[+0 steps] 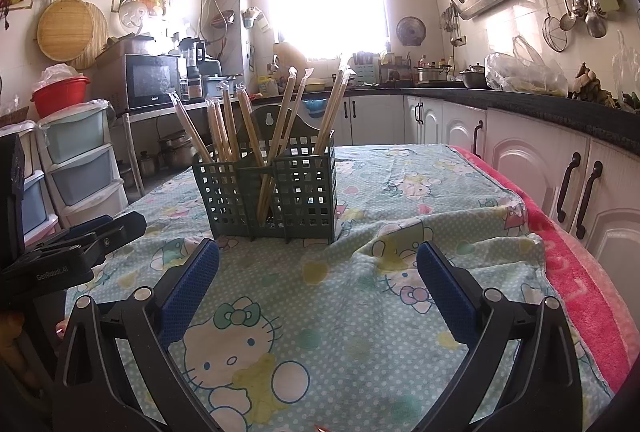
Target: Organize utensils
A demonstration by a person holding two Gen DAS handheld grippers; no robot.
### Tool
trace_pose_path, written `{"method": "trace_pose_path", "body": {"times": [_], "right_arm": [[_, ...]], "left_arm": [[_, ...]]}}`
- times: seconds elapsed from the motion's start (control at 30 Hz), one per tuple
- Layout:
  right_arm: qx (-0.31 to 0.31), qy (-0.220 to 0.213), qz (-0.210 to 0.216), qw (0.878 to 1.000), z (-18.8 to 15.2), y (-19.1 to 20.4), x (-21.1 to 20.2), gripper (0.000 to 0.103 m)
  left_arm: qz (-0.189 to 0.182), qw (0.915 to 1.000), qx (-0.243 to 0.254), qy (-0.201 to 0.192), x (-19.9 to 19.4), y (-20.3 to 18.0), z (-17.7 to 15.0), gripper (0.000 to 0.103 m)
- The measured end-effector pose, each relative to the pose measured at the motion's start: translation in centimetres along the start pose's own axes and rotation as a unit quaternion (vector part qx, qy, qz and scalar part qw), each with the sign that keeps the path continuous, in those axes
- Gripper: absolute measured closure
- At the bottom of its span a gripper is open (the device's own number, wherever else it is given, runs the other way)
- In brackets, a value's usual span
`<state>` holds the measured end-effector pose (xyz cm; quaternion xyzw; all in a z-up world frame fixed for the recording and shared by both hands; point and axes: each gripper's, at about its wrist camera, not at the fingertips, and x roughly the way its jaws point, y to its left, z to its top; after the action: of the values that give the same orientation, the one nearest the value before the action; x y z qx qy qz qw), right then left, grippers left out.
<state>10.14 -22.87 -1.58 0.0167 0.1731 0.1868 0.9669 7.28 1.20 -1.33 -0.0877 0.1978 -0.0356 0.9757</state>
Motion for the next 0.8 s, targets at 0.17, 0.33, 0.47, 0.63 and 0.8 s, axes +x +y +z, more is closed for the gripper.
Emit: {"method": "trace_pose_path", "body": {"times": [0.17, 0.33, 0.47, 0.63, 0.8], "right_arm": [[-0.001, -0.001, 0.000, 1.000, 0.02, 0.00, -0.03, 0.007], [-0.001, -0.001, 0.000, 1.000, 0.02, 0.01, 0.00, 0.007], [-0.001, -0.001, 0.000, 1.000, 0.00, 0.03, -0.03, 0.007], [-0.001, -0.001, 0.000, 1.000, 0.00, 0.04, -0.02, 0.007], [-0.002, -0.001, 0.000, 1.000, 0.00, 0.06, -0.01, 0.007]], "left_arm": [[0.000, 1.0000, 0.000, 0.000, -0.02, 0.01, 0.00, 0.011], [-0.001, 1.0000, 0.001, 0.000, 0.02, 0.01, 0.03, 0.011], [-0.001, 1.0000, 0.000, 0.001, 0.04, 0.02, 0.03, 0.011], [0.001, 1.0000, -0.001, 0.002, 0.12, 0.11, -0.09, 0.011], [0.002, 1.0000, 0.000, 0.003, 0.10, 0.11, -0.09, 0.011]]}}
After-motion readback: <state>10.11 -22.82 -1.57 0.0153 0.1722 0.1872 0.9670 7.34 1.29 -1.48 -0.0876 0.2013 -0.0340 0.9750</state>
